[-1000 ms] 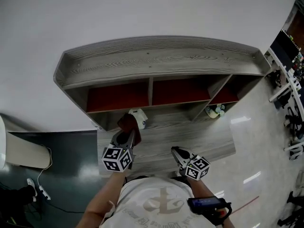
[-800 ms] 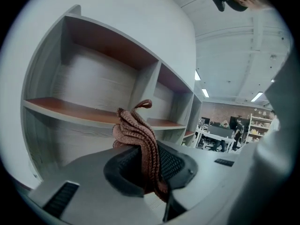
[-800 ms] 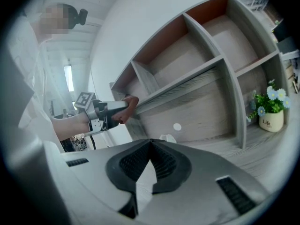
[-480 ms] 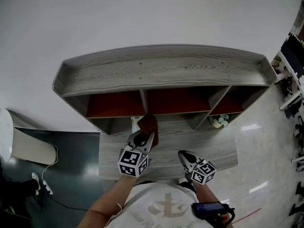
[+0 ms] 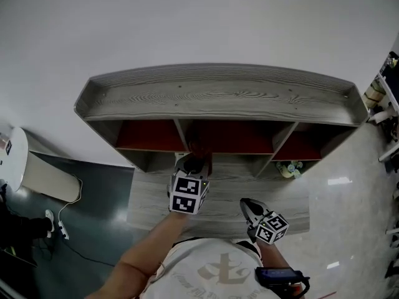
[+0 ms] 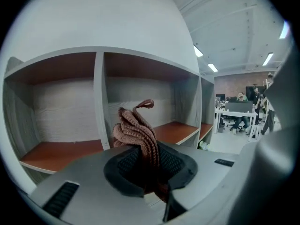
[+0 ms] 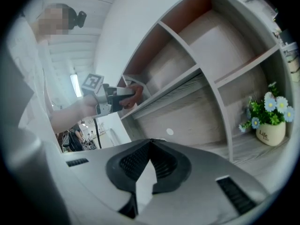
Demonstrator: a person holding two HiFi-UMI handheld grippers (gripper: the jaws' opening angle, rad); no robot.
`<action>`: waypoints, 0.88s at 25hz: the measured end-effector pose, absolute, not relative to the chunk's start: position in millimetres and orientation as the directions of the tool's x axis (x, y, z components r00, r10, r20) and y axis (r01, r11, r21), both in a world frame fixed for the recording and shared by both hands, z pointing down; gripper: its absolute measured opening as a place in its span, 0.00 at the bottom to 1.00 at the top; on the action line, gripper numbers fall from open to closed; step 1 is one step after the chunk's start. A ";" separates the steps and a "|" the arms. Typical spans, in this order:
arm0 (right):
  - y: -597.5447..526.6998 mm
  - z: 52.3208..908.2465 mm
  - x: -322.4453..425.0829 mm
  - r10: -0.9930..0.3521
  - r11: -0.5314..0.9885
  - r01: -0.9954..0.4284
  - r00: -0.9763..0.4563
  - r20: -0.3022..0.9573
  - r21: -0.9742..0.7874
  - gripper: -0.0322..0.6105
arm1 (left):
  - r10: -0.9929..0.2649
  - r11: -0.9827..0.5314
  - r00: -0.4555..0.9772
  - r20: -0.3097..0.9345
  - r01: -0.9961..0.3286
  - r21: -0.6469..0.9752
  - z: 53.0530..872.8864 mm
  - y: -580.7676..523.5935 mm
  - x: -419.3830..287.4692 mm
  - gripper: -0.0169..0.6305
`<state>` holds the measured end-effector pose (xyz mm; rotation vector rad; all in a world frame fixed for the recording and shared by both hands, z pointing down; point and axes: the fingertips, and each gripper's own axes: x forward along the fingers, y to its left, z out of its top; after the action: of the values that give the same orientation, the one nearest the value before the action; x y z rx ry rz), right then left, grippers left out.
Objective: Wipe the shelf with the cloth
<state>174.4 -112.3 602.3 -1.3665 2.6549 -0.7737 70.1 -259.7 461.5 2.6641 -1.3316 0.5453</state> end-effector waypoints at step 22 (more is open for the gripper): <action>-98.3 611.1 242.4 -0.683 0.585 -0.626 -0.723 0.102 -0.516 0.06 | -0.800 -0.348 0.149 0.581 -0.904 -0.247 481.7 -344.5 91.6 0.13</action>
<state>242.4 -98.3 611.1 -1.1189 2.7001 -0.8155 91.6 -344.5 481.7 2.2541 -1.6906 0.9738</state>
